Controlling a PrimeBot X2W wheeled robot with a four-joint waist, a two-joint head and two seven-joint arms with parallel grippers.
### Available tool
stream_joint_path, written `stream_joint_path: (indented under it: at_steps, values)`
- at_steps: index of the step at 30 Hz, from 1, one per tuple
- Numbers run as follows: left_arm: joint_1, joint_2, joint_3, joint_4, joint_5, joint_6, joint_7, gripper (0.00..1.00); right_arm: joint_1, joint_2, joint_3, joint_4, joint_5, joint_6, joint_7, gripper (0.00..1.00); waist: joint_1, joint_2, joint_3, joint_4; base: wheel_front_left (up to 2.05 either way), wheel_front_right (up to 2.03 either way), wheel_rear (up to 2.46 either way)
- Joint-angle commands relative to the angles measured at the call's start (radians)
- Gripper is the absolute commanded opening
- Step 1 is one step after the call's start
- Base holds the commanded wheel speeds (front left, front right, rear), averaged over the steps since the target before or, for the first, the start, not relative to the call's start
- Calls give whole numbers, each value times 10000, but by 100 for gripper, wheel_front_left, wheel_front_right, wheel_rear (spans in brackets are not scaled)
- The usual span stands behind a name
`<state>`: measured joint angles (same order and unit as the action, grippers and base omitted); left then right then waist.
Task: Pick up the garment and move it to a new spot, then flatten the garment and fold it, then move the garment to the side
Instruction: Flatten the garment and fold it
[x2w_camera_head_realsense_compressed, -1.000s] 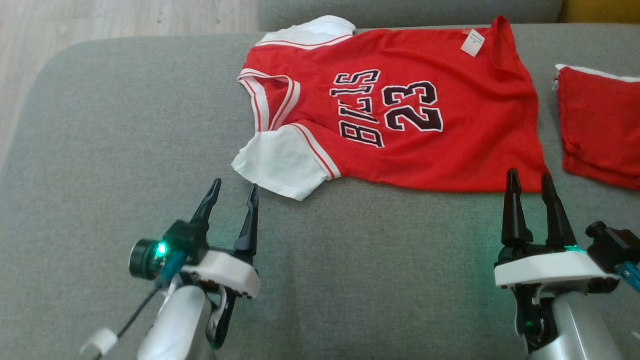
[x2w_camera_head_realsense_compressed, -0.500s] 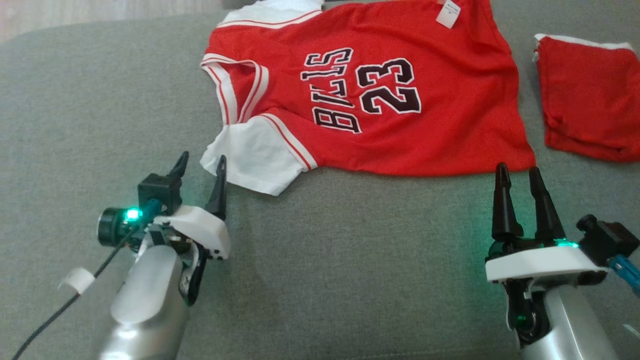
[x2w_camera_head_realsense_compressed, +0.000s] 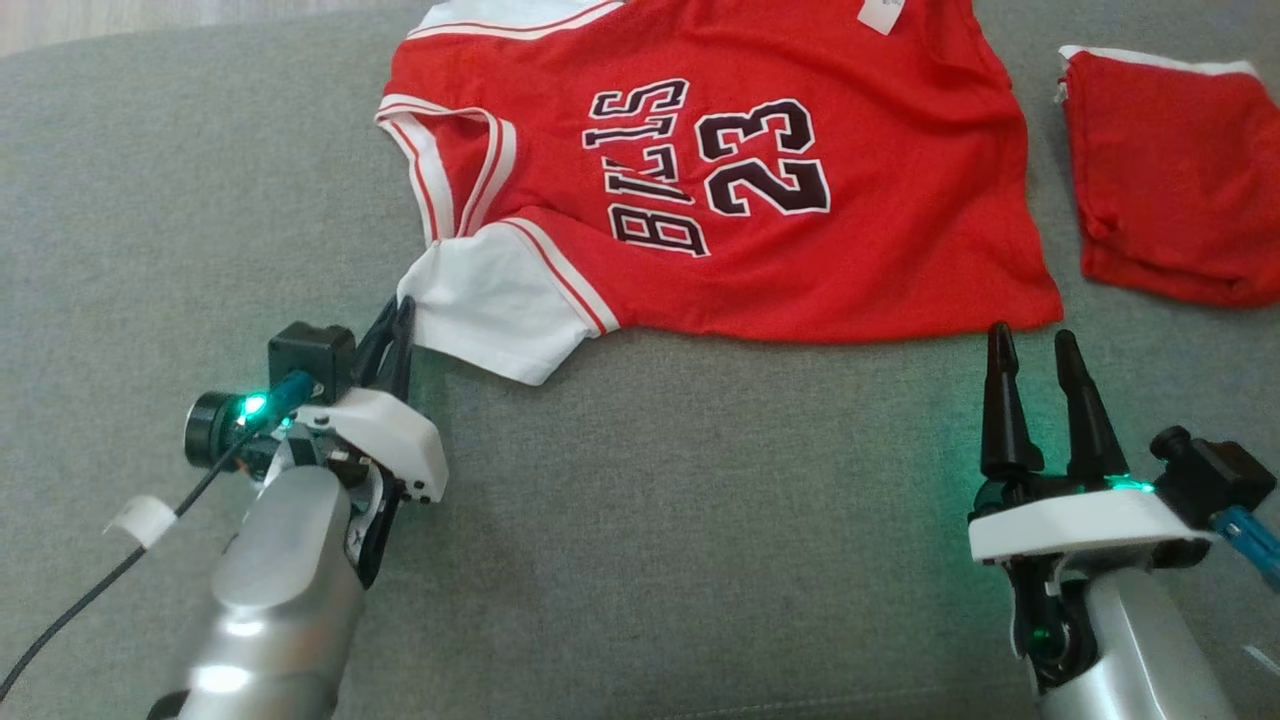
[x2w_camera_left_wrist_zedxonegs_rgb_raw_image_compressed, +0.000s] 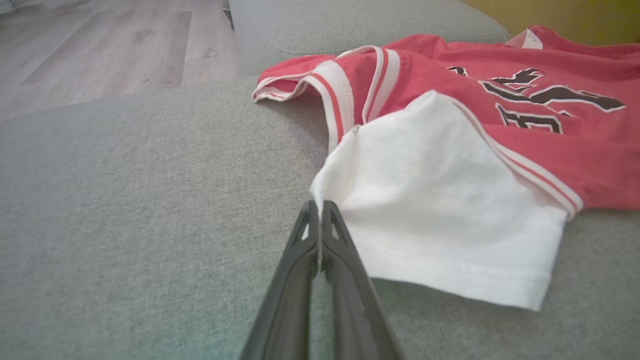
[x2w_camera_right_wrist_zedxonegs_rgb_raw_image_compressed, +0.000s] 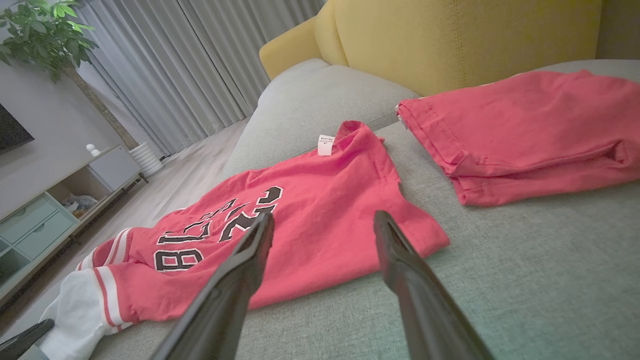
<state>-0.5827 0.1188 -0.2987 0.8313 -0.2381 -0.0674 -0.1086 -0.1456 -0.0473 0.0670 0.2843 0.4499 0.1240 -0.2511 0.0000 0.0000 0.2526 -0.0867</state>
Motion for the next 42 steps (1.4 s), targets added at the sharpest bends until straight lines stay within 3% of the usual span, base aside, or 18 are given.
stream_joint_path:
  at_steps: [1,11,18,26,33,34,35,42]
  values:
    - [-434,236,199,-121,-125,-100,-201,0,-263,-30,221,-227,-33,67,-106,100,0,0,-65,69,0,0,0]
    - [-260,201,231,31,-428,-125,-862,0,-185,-30,8,-48,-173,67,-107,100,0,0,-595,632,0,0,0]
    - [409,265,94,-281,-505,-141,-780,0,24,-30,-50,268,-248,67,-107,100,0,0,-1098,1279,0,0,0]
    - [1858,206,-602,-1451,-501,-293,297,0,153,-30,-57,696,-318,67,-107,100,0,0,-1545,1902,0,0,0]
    - [3302,551,-1542,-2814,-240,-286,2082,0,229,-30,10,930,-209,67,-107,100,0,0,-1847,2116,0,0,0]
    - [3398,622,-1543,-3066,-179,-137,2185,29,241,-30,35,946,-182,67,-107,100,0,0,-1880,2134,0,0,0]
    - [3445,667,-1491,-3333,-138,39,2171,100,248,-30,64,955,-155,67,-107,100,0,0,-1903,2146,0,0,0]
    - [3311,620,-1044,-4961,-94,834,1306,100,240,-30,306,835,-85,67,-107,100,0,0,-2016,2175,0,0,0]
